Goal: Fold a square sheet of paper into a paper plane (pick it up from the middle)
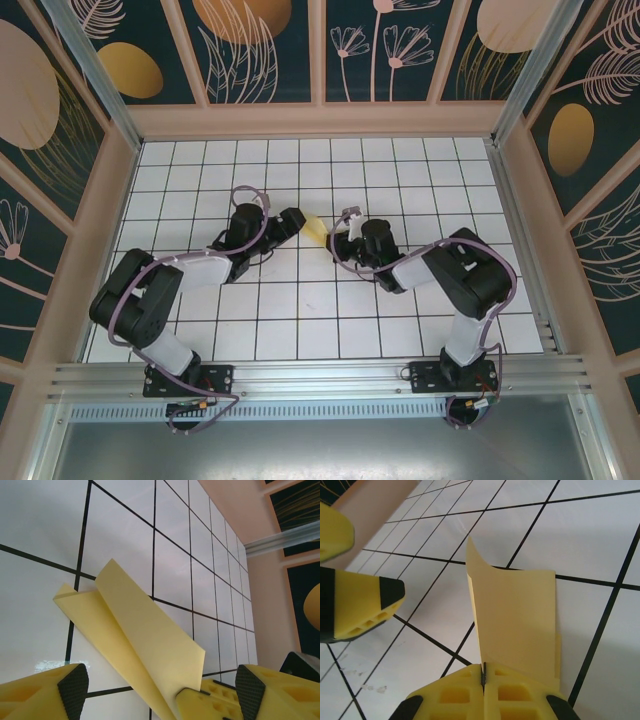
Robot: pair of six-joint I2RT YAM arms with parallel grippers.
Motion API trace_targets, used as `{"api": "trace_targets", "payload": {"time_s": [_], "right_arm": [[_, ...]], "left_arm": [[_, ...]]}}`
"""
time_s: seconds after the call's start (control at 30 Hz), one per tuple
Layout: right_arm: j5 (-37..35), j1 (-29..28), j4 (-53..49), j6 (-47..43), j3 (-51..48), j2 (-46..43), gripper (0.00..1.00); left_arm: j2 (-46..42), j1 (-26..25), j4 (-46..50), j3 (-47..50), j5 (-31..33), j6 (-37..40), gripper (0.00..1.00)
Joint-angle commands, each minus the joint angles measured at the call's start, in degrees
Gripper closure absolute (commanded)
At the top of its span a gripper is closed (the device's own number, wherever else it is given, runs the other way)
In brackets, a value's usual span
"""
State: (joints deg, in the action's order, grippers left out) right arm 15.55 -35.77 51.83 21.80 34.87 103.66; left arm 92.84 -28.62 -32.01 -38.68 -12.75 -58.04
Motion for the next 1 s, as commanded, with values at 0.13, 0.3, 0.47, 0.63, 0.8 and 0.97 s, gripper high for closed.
{"api": "trace_targets", "payload": {"time_s": [0.13,0.3,0.47,0.63,0.8,0.97], "right_arm": [[9.4,2.1,3.0,11.0,0.6,2.5,1.00],[12.1,2.5,1.7,13.4,1.9,4.1,1.00],[13.3,2.9,-0.7,15.5,3.3,5.0,1.00],[13.7,4.0,-2.2,18.8,3.8,6.5,1.00],[12.9,4.1,-2.5,21.3,3.4,7.2,1.00],[12.4,4.1,-3.5,22.0,3.6,7.3,1.00]], "left_arm": [[3.7,0.2,-1.7,-1.3,-3.6,4.0,0.34],[5.0,0.1,-1.6,-1.8,-4.7,4.2,0.39],[7.3,-0.1,-0.8,-2.2,-5.0,4.6,0.46],[8.3,-0.5,0.5,-3.4,-4.8,5.4,0.51],[9.8,-0.7,0.7,-4.8,-5.6,5.9,0.56],[10.6,-0.8,1.6,-5.8,-5.6,6.5,0.59]]}}
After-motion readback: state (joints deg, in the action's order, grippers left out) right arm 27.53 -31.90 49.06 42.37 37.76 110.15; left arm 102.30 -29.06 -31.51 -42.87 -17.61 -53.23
